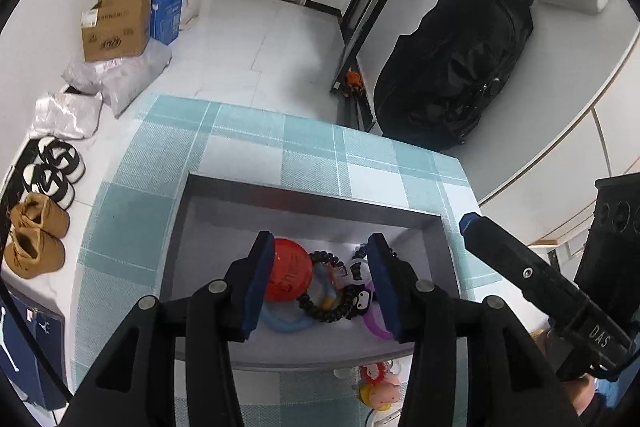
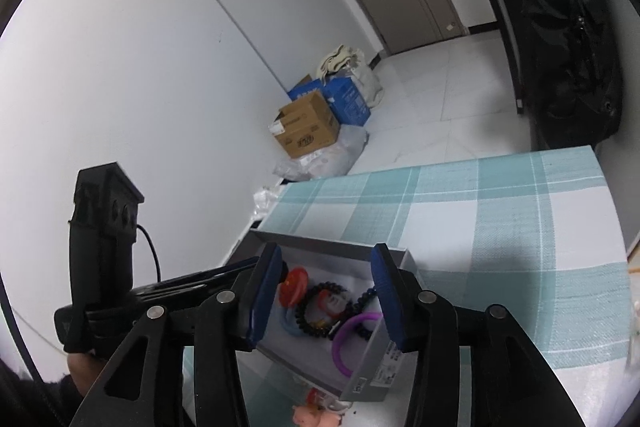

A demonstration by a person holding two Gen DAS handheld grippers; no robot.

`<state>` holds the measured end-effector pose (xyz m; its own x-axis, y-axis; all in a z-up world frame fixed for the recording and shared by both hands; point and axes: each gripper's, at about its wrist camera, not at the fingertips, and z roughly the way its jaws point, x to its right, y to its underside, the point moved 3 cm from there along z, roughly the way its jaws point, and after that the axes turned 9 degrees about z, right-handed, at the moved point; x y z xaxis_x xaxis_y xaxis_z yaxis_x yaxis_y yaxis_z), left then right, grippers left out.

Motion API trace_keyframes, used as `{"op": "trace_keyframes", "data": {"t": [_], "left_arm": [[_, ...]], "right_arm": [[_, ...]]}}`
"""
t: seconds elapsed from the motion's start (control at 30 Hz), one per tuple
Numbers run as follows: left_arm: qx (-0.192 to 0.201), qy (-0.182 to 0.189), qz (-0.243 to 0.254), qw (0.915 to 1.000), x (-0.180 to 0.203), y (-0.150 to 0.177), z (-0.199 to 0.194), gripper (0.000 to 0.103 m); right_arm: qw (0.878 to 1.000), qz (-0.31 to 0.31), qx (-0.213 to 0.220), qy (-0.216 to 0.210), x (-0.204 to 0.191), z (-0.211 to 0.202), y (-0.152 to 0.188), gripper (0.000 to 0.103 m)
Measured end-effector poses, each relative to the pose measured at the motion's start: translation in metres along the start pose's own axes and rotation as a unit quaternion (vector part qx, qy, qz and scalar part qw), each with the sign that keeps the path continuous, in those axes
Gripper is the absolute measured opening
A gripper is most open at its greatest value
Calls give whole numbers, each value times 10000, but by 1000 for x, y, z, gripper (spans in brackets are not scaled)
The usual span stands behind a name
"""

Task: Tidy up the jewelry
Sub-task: 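Open both tools to drop the trinket and badge into the box, then withdraw both tools from the box toward the pig figurine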

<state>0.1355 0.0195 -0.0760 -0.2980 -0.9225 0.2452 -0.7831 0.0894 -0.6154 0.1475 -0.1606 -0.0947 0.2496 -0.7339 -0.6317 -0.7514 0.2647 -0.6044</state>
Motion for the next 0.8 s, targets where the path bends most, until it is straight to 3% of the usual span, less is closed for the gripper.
{"op": "trace_keyframes", "data": {"t": [0.1, 0.27, 0.4, 0.5, 0.8], "left_arm": [[16, -45, 27, 10000, 1, 2, -1, 45], [127, 232, 15, 9996, 4, 4, -8, 48], [376, 81, 153, 9991, 8, 7, -20, 58], [490, 78, 137, 9987, 10, 14, -28, 58], [578, -467, 377, 9965, 21, 33, -45, 59]], "right_arm": [[10000, 10, 49, 42, 1, -3, 0, 57], [10000, 14, 20, -12, 0, -4, 2, 58], [10000, -25, 8, 43, -3, -5, 5, 61], [9999, -122, 37, 44, -7, -9, 9, 66], [9995, -270, 176, 63, -13, -25, 17, 78]]}}
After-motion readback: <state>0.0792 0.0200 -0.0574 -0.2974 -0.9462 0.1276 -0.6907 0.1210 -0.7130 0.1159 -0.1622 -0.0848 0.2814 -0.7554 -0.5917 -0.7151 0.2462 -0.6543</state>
